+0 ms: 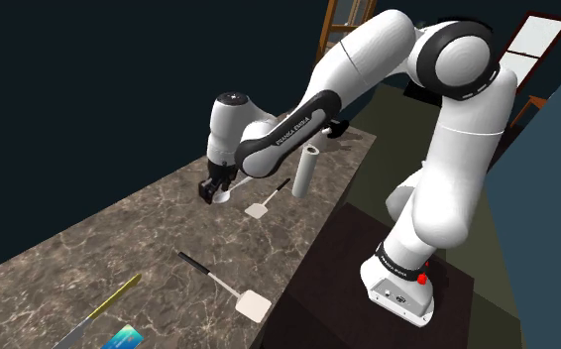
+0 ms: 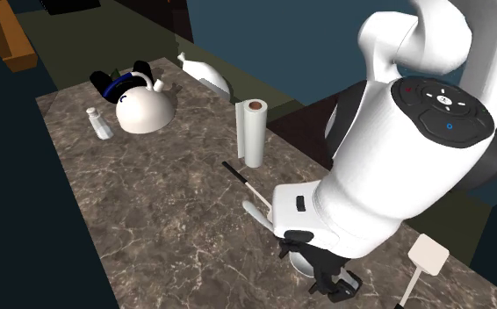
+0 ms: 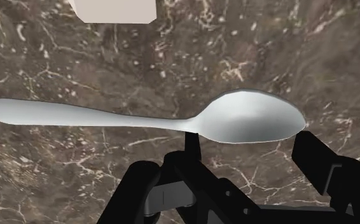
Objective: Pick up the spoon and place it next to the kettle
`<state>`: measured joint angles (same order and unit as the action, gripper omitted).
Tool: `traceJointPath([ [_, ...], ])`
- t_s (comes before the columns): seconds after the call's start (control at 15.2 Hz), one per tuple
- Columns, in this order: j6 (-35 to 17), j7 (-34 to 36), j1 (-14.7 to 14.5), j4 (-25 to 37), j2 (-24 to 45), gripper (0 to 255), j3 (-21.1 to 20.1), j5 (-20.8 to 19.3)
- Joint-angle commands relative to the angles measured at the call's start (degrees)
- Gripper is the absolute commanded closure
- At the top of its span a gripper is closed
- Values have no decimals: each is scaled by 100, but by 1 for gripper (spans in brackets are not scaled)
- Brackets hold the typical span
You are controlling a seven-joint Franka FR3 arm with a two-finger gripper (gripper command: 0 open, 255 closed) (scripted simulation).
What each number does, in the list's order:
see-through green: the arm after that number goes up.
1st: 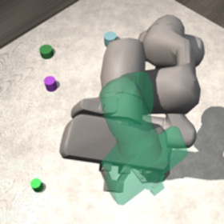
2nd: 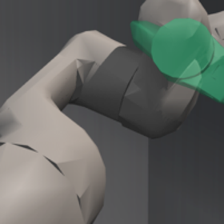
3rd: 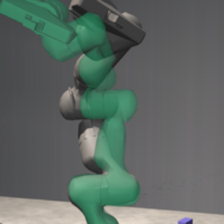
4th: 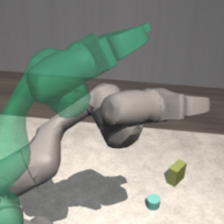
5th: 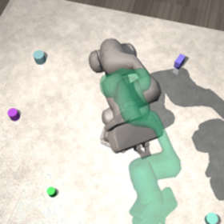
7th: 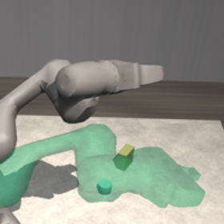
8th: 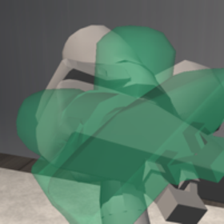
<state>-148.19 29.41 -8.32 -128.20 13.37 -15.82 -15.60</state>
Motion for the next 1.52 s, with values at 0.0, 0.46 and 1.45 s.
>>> traceJointPath([
  [0.0, 124, -78, 27, -2, -133, 255, -41, 99],
  [0.46, 592, -325, 86, 103, -530, 255, -137, 407],
  [1.45, 1655, -715, 125, 546, -1209, 255, -203, 874],
])
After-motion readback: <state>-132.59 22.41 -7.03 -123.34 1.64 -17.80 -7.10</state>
